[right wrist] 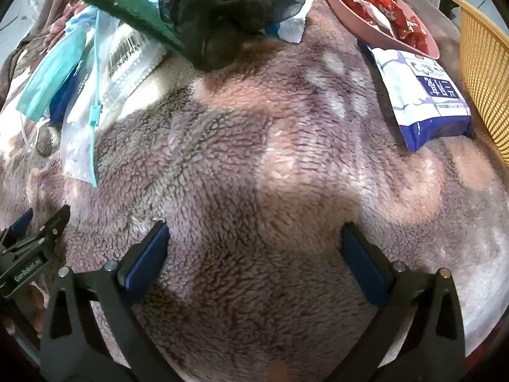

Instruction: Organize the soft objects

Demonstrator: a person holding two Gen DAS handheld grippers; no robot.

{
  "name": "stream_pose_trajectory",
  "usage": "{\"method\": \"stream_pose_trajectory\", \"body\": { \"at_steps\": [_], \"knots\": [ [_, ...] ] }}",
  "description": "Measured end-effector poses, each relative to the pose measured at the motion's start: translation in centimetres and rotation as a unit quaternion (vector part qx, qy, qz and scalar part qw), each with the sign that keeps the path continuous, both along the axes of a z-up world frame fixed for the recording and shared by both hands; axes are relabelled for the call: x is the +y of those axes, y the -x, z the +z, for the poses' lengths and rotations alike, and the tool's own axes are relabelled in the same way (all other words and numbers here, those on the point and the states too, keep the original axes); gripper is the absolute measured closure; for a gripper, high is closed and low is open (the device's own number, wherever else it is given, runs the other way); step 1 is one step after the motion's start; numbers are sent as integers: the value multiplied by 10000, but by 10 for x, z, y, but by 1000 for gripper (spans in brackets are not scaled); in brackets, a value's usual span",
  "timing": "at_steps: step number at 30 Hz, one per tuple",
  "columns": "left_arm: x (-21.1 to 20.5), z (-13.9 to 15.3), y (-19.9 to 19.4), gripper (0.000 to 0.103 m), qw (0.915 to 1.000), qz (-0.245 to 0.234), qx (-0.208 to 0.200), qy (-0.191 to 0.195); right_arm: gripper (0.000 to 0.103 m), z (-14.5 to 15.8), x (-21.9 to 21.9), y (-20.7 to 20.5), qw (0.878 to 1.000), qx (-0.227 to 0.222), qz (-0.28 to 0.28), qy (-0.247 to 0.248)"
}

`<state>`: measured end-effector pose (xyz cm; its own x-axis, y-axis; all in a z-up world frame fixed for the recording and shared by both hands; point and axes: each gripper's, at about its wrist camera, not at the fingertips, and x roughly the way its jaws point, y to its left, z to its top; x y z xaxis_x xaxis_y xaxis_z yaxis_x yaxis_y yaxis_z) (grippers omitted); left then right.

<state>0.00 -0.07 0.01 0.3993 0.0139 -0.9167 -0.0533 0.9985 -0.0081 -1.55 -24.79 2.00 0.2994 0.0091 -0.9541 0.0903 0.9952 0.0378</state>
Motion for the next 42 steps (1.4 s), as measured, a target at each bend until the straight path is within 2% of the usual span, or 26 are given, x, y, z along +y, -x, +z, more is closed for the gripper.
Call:
{"method": "stream_pose_trajectory", "body": {
  "at_steps": [42],
  "knots": [
    [-8,-7,-4,0,9999,-36,-21,-102,0,-5,3,-6,9999,36,23,-98]
  ]
}}
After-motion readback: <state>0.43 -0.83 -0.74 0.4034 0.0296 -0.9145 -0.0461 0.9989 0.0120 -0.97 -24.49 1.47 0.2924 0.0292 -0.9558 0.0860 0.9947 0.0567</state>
